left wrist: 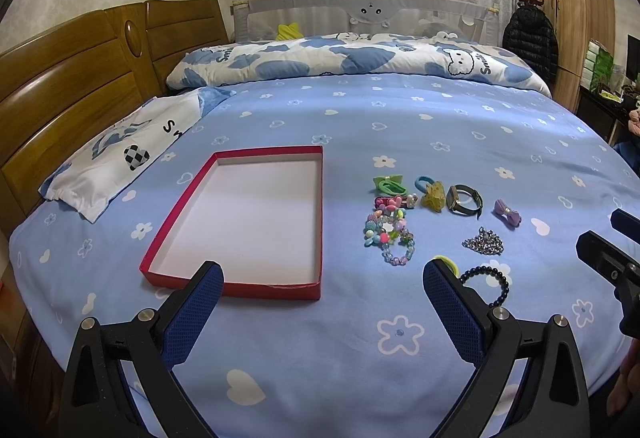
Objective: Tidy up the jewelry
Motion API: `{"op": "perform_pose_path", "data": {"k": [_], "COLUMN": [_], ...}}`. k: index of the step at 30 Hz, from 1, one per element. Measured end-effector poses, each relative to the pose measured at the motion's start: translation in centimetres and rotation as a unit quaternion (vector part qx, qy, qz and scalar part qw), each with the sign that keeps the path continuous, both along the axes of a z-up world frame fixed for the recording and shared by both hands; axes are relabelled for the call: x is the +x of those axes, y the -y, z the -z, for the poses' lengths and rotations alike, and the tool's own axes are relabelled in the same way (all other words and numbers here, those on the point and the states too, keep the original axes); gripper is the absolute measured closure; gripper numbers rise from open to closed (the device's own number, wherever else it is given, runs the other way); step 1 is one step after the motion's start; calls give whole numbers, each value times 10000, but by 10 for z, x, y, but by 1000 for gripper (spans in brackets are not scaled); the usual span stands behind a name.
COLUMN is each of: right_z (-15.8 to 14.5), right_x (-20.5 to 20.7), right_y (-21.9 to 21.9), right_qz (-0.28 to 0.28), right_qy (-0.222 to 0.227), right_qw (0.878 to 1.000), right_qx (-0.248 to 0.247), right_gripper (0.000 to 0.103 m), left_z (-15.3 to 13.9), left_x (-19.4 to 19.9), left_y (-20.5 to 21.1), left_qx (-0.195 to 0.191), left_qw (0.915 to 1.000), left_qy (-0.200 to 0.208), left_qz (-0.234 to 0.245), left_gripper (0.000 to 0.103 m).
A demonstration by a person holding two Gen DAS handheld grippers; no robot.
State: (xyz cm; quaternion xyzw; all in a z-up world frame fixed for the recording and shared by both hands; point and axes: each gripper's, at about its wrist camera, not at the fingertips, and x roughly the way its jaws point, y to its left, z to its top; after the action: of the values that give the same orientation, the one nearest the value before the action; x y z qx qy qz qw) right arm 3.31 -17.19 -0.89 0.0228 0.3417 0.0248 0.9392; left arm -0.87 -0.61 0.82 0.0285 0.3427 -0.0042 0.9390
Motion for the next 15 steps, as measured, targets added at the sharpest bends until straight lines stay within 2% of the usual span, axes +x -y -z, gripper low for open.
{"op": "perform_pose_path", "data": {"k": [15], "right_z": [3], "right_x": [1], "right_y": [-3], "right_qz": [-17], "right_qy": [-37], "right_qw": [10000], "right_qx": [71], "right_gripper": [0], "left_z": [5], "left_x": [5], "left_y": [-1], "left_qx": [-4], "left_qw": [9999], "left_qy": [-93], "left_qz": [49], "left_gripper": [2]}}
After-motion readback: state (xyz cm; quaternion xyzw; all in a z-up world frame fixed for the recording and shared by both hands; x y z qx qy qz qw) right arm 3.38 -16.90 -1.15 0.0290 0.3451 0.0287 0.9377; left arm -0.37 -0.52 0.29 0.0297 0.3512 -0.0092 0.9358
